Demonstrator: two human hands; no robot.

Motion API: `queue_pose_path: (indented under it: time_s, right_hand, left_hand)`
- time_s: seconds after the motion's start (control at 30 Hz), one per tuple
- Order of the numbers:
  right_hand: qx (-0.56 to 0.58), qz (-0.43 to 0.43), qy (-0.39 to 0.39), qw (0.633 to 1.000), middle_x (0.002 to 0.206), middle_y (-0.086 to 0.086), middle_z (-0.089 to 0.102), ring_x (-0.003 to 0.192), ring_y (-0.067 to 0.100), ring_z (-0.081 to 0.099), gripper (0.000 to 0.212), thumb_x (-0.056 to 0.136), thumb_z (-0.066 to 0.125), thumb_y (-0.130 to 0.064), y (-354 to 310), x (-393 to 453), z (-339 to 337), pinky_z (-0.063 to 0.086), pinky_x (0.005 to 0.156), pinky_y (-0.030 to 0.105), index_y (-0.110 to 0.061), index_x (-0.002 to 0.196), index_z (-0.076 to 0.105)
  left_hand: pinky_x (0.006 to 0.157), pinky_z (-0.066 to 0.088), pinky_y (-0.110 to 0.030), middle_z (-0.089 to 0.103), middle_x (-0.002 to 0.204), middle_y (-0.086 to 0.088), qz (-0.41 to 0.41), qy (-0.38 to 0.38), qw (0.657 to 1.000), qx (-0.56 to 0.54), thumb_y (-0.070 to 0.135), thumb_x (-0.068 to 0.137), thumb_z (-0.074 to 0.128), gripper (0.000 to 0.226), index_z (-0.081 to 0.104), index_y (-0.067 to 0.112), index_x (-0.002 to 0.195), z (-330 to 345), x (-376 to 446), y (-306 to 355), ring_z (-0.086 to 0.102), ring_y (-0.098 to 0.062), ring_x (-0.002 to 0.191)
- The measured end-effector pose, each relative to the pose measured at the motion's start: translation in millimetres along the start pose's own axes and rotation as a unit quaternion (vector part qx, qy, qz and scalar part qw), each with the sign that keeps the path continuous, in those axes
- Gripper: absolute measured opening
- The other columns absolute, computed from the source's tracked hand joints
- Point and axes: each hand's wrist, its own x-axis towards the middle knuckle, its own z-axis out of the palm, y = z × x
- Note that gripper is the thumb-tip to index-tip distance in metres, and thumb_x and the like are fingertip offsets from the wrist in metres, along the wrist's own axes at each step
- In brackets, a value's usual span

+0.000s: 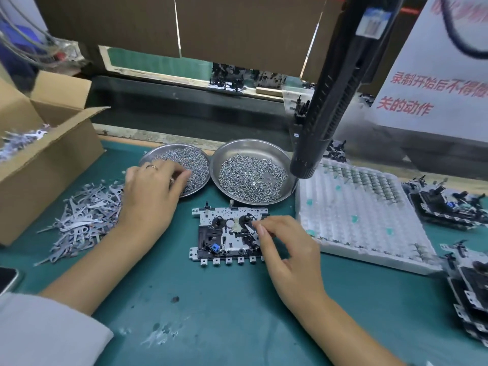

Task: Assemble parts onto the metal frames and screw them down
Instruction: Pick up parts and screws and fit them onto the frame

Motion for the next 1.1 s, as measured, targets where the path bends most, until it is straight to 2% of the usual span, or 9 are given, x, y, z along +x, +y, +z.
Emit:
queue_pose_path:
  time_s: [0.13, 0.3, 0.37, 0.47, 0.53, 0.67, 0.8, 1.0, 1.1]
  right_hand:
    - [-0.049, -0.04, -0.07, 0.996, 0.105, 0.007, 0.064, 0.099, 0.015, 0.059, 0.023, 0.088, 0.057, -0.002, -10, 16, 4, 0.045, 0.09, 0.021, -0.002, 0.109, 0.067]
    - [-0.273, 0.066, -0.168, 0.945, 0.131, 0.01, 0.049, 0.114, 0.027, 0.05, 0.041, 0.093, 0.047, -0.005, -11, 67, 10, 0.046, 0.092, 0.035, -0.008, 0.134, 0.048]
    - [-0.373, 0.141, -0.229, 0.888, 0.125, 0.013, 0.047, 0.108, 0.03, 0.05, 0.037, 0.092, 0.046, -0.003, -10, 87, 15, 0.047, 0.083, 0.036, -0.006, 0.129, 0.047]
    - [-0.394, 0.222, -0.29, 0.843, 0.085, 0.01, 0.051, 0.085, 0.029, 0.051, 0.02, 0.086, 0.049, 0.007, -11, 112, 22, 0.048, 0.072, 0.035, 0.0, 0.102, 0.059]
    - [-0.379, 0.225, -0.27, 0.856, 0.068, 0.007, 0.047, 0.075, 0.029, 0.053, 0.015, 0.084, 0.05, 0.009, -5, 119, 23, 0.05, 0.068, 0.033, -0.002, 0.087, 0.06]
    - [-0.318, 0.197, -0.196, 0.906, 0.091, 0.016, 0.067, 0.085, 0.031, 0.062, 0.017, 0.088, 0.054, 0.003, 11, 110, 19, 0.053, 0.081, 0.039, 0.0, 0.094, 0.07]
    - [-0.217, 0.153, -0.113, 0.958, 0.092, 0.013, 0.072, 0.09, 0.028, 0.064, 0.011, 0.087, 0.064, -0.004, 15, 101, 9, 0.048, 0.087, 0.04, -0.002, 0.09, 0.074]
    - [0.014, 0.169, -0.023, 0.985, 0.085, -0.013, 0.069, 0.083, 0.003, 0.064, 0.012, 0.083, 0.07, -0.006, 10, 81, -2, 0.048, 0.079, 0.012, -0.017, 0.087, 0.074]
    - [0.048, 0.186, 0.002, 0.981, 0.084, -0.008, 0.071, 0.08, -0.001, 0.065, 0.014, 0.082, 0.07, -0.004, 11, 74, -1, 0.048, 0.078, 0.01, -0.013, 0.093, 0.073]
  left_hand:
    - [0.059, 0.036, -0.013, 0.057, 0.065, 0.001, -0.087, 0.003, 0.978, -0.189, 0.024, 0.094, 0.055, 0.022, 0.059, 0.008, 0.08, -7, -9, 22, 0.051, -0.01, 0.061]
    - [0.049, 0.028, -0.017, 0.032, 0.052, 0.005, -0.102, 0.008, 0.96, -0.262, 0.025, 0.098, 0.045, 0.039, 0.04, 0.01, 0.062, -6, -25, 36, 0.033, -0.008, 0.05]
    - [0.049, 0.028, -0.017, 0.035, 0.052, 0.003, -0.11, 0.011, 0.946, -0.304, 0.033, 0.095, 0.046, 0.039, 0.045, 0.01, 0.063, -4, -29, 36, 0.034, -0.007, 0.05]
    - [0.057, 0.035, -0.017, 0.054, 0.061, -0.002, -0.115, -0.001, 0.932, -0.345, 0.04, 0.088, 0.05, 0.033, 0.059, 0.012, 0.073, -2, -33, 38, 0.045, -0.008, 0.058]
    - [0.066, 0.042, -0.015, 0.064, 0.076, 0.005, -0.115, -0.006, 0.923, -0.366, 0.038, 0.085, 0.055, 0.019, 0.066, 0.023, 0.081, -2, -35, 42, 0.056, -0.006, 0.071]
    - [0.075, 0.043, -0.008, 0.067, 0.088, 0.011, -0.116, 0.009, 0.903, -0.414, 0.021, 0.084, 0.064, 0.013, 0.068, 0.032, 0.09, -2, -38, 49, 0.06, 0.002, 0.082]
    - [0.075, 0.045, -0.01, 0.071, 0.087, 0.007, -0.147, 0.008, 0.871, -0.47, 0.019, 0.08, 0.068, 0.015, 0.072, 0.029, 0.091, 1, -40, 55, 0.064, -0.001, 0.082]
    - [0.076, 0.048, -0.014, 0.072, 0.084, 0.011, -0.126, -0.003, 0.869, -0.479, 0.028, 0.073, 0.073, 0.014, 0.07, 0.032, 0.085, 4, -45, 57, 0.066, -0.004, 0.079]
    - [0.078, 0.049, -0.015, 0.072, 0.085, 0.01, -0.103, -0.011, 0.872, -0.478, 0.029, 0.073, 0.073, 0.017, 0.069, 0.033, 0.089, 5, -48, 59, 0.068, -0.006, 0.081]
